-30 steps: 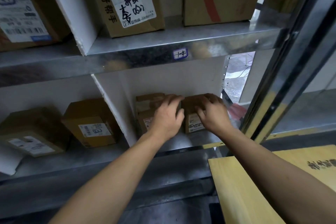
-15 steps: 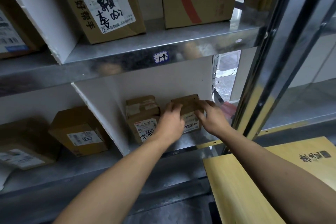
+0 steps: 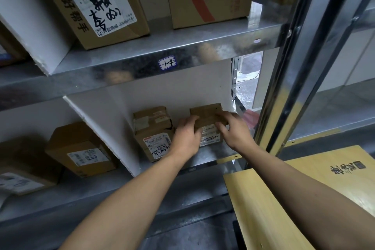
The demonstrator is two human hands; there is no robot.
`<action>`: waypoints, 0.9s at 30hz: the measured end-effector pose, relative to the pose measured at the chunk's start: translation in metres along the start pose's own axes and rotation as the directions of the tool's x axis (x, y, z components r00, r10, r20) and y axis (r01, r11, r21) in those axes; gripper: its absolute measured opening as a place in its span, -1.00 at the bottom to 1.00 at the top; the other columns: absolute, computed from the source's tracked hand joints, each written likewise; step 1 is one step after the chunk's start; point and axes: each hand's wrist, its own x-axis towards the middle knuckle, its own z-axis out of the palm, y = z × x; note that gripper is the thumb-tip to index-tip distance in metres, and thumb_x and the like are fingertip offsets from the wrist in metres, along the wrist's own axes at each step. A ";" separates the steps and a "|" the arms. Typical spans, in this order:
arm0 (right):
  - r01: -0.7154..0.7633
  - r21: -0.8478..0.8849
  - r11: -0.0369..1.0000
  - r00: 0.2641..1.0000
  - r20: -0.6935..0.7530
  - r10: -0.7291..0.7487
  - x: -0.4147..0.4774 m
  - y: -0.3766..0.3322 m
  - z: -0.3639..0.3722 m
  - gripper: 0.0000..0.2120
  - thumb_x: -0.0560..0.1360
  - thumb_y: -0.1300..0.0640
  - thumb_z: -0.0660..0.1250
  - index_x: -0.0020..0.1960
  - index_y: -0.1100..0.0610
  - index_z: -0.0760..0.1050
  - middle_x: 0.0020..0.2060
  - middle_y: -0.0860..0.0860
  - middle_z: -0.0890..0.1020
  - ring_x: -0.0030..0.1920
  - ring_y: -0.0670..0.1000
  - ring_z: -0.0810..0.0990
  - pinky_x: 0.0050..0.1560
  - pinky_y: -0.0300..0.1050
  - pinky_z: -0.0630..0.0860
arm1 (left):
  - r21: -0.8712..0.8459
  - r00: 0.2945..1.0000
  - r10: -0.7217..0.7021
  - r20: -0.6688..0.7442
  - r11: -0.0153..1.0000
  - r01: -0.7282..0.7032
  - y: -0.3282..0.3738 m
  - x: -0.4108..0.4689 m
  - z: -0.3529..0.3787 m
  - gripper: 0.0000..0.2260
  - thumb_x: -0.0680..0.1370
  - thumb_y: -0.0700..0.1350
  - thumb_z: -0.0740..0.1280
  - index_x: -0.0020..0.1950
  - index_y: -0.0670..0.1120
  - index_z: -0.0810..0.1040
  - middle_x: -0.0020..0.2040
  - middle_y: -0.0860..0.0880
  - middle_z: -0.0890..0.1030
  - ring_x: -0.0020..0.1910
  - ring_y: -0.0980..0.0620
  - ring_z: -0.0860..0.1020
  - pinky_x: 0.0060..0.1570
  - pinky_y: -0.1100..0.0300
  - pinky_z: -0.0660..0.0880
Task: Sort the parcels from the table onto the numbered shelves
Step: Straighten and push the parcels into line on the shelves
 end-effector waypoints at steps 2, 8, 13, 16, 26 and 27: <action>-0.013 0.009 1.000 1.000 -0.007 0.014 0.002 0.002 -0.001 -0.62 0.62 0.07 0.30 0.43 0.04 0.45 0.32 0.14 0.53 0.28 0.15 0.51 0.29 -0.03 0.42 | -0.022 1.000 0.009 0.006 1.000 -0.009 -0.001 0.003 0.002 -0.62 0.61 -0.09 0.28 0.43 -0.02 0.38 0.30 -0.12 0.45 0.26 -0.09 0.47 0.27 0.16 0.37; -0.030 0.013 0.999 1.000 0.005 0.030 0.007 0.007 -0.003 -0.61 0.63 0.06 0.29 0.45 0.04 0.43 0.33 0.14 0.51 0.28 0.13 0.50 0.20 -0.19 0.35 | -0.031 1.000 0.012 0.004 0.999 -0.012 -0.009 0.013 0.004 -0.63 0.61 -0.09 0.27 0.42 -0.05 0.39 0.31 -0.11 0.45 0.31 -0.07 0.41 0.31 0.11 0.35; -0.042 0.073 0.996 0.999 -0.009 0.043 0.011 0.007 0.000 -0.63 0.63 0.06 0.30 0.41 0.06 0.46 0.30 0.12 0.53 0.26 0.13 0.51 0.16 -0.20 0.35 | -0.062 1.000 0.014 -0.005 0.998 -0.014 -0.007 0.014 0.008 -0.64 0.61 -0.09 0.28 0.41 -0.07 0.40 0.30 -0.10 0.44 0.28 -0.04 0.41 0.28 0.21 0.31; -0.050 0.074 0.996 0.999 -0.017 0.052 0.015 0.010 -0.001 -0.64 0.62 0.05 0.30 0.41 0.04 0.45 0.28 0.11 0.53 0.24 0.12 0.53 0.15 -0.17 0.40 | -0.073 1.000 0.007 -0.002 0.997 -0.007 -0.004 0.017 0.009 -0.64 0.61 -0.08 0.29 0.40 -0.07 0.40 0.29 -0.11 0.43 0.25 -0.04 0.43 0.20 0.30 0.27; -0.049 0.075 0.996 0.998 -0.035 0.051 0.010 0.008 0.002 -0.61 0.62 0.09 0.31 0.43 0.08 0.44 0.34 0.15 0.49 0.31 0.14 0.48 0.30 -0.09 0.39 | -0.088 1.000 -0.007 -0.006 0.996 0.007 -0.004 0.020 0.010 -0.65 0.61 -0.10 0.29 0.39 -0.07 0.40 0.30 -0.09 0.42 0.26 -0.02 0.43 0.18 0.32 0.25; -0.048 0.078 0.996 0.998 -0.039 0.052 0.010 0.008 0.001 -0.61 0.62 0.09 0.31 0.43 0.08 0.44 0.34 0.15 0.49 0.31 0.14 0.48 0.30 -0.09 0.39 | -0.086 1.000 -0.009 -0.011 0.996 0.008 -0.004 0.019 0.011 -0.64 0.60 -0.10 0.29 0.40 -0.07 0.40 0.30 -0.09 0.42 0.26 -0.03 0.43 0.18 0.33 0.25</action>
